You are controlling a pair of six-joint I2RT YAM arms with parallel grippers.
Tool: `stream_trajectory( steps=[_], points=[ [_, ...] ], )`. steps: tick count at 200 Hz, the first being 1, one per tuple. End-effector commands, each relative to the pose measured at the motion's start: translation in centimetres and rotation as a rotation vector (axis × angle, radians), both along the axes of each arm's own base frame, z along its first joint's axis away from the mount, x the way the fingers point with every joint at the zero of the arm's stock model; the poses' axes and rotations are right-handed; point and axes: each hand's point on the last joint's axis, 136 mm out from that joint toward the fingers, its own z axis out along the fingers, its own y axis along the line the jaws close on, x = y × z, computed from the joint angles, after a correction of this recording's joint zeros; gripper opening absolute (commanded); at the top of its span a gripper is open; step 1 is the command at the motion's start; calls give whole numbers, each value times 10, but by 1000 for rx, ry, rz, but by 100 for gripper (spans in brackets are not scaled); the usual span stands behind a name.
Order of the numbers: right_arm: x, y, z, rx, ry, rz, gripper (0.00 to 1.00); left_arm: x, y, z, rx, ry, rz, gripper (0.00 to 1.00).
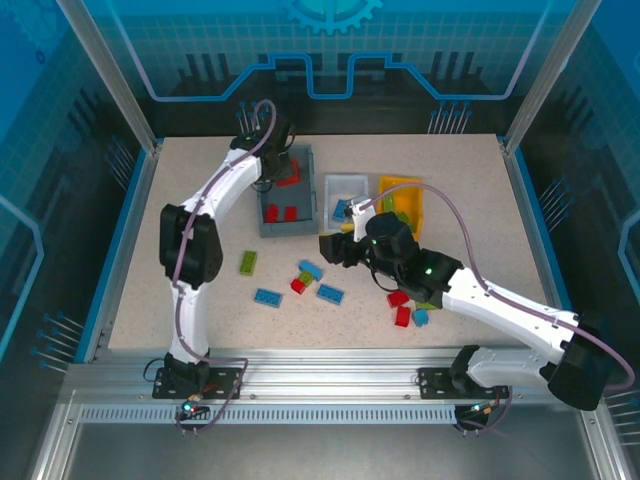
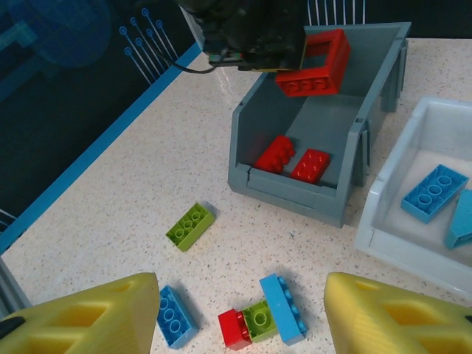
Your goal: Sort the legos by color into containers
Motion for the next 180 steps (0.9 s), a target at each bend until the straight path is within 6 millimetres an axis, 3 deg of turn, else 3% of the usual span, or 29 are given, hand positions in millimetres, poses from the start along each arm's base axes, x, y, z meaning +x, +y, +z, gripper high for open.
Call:
stream_trajectory(
  steps=[1,43,60,94,127,180],
  points=[
    [6,4,14,26,-28,-33,63,13,3,-1,50,-7,2,10],
    [9,4,12,25,-21,-52,64,28,-6,-31,26,17,12,11],
    [9,4,11,26,-17,-53,64,30,-11,-38,7,30,6,17],
    [8,2,8,17,-10,-55,64,27,-15,-29,-20,32,-6,30],
    [7,-3,5,9,-4,-66,65,24,-18,0,-46,-14,-14,33],
    [3,-29,-2,-13,18,-149,64,2,-32,91,-122,-187,-37,32]
  ],
)
